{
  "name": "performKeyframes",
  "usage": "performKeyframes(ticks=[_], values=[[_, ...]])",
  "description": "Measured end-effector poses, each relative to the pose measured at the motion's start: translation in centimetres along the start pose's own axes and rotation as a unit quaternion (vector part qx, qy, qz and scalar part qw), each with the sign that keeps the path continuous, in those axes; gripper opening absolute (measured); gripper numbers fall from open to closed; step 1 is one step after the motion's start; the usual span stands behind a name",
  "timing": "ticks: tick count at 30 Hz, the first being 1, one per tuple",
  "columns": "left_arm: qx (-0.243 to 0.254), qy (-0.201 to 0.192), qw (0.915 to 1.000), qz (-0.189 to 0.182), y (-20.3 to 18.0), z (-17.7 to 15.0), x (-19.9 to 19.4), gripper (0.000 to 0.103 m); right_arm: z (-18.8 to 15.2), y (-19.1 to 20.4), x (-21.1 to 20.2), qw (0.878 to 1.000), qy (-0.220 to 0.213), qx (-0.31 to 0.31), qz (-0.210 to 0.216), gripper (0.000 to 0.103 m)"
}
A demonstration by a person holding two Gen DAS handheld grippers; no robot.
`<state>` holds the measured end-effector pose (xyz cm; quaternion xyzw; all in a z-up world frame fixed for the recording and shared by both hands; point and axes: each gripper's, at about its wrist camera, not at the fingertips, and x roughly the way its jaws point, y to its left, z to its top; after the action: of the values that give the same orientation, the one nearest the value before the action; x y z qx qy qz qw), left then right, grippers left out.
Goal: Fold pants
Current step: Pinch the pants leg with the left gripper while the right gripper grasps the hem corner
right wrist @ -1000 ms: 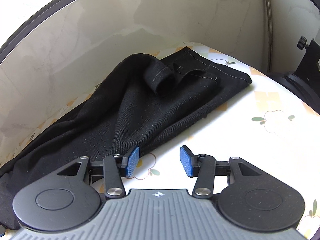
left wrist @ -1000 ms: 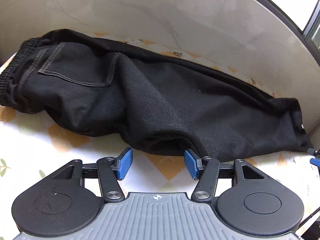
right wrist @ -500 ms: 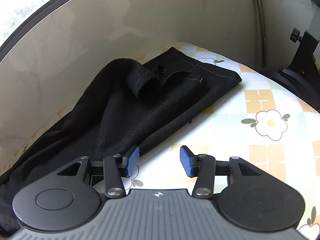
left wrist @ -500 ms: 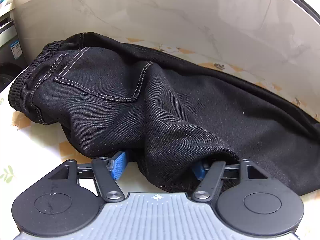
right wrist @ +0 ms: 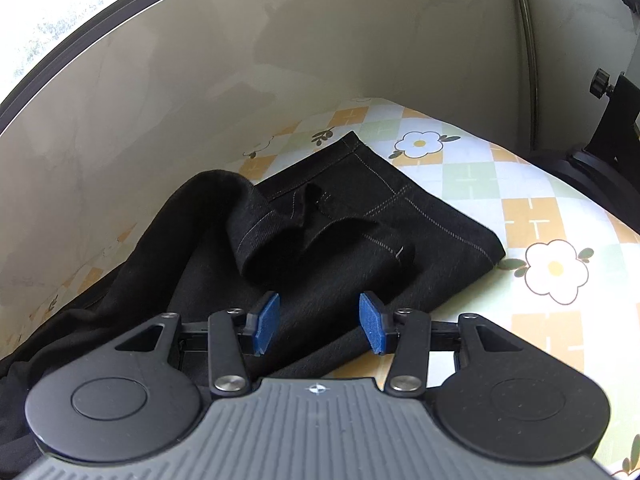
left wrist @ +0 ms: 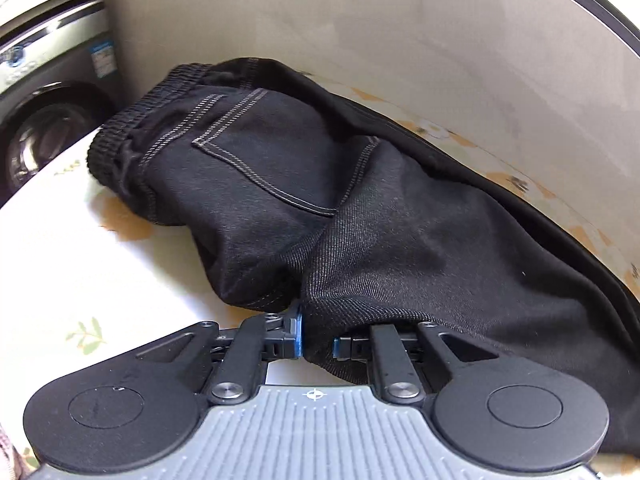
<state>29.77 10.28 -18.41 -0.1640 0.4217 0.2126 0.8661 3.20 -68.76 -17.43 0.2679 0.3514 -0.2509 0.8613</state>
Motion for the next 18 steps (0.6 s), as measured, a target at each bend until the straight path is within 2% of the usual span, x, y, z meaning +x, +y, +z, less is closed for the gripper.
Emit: performKeyframes(ticks=[7,11,15,18], values=[[-0.065,0.007,0.9954,0.070,3.0,-0.8,-0.3,0.015,-1.1,0.5,0.7,1.000,0.026,-0.002,-0.010,0.047],[-0.068,0.009,0.9946,0.078,3.0,-1.4,-0.2,0.018,-1.3,0.4,-0.2,0.999,0.023,0.004,-0.043,0.047],[-0.072,0.012,0.9945,0.076,3.6,-1.3,-0.5,0.018,-1.8,-0.8,0.2,0.998,0.032,0.040,-0.035,0.047],[-0.082,0.017,0.9937,0.075,3.7,-2.0,-0.6,0.018,-1.5,-1.7,0.6,0.997,0.015,0.076,-0.016,0.047]])
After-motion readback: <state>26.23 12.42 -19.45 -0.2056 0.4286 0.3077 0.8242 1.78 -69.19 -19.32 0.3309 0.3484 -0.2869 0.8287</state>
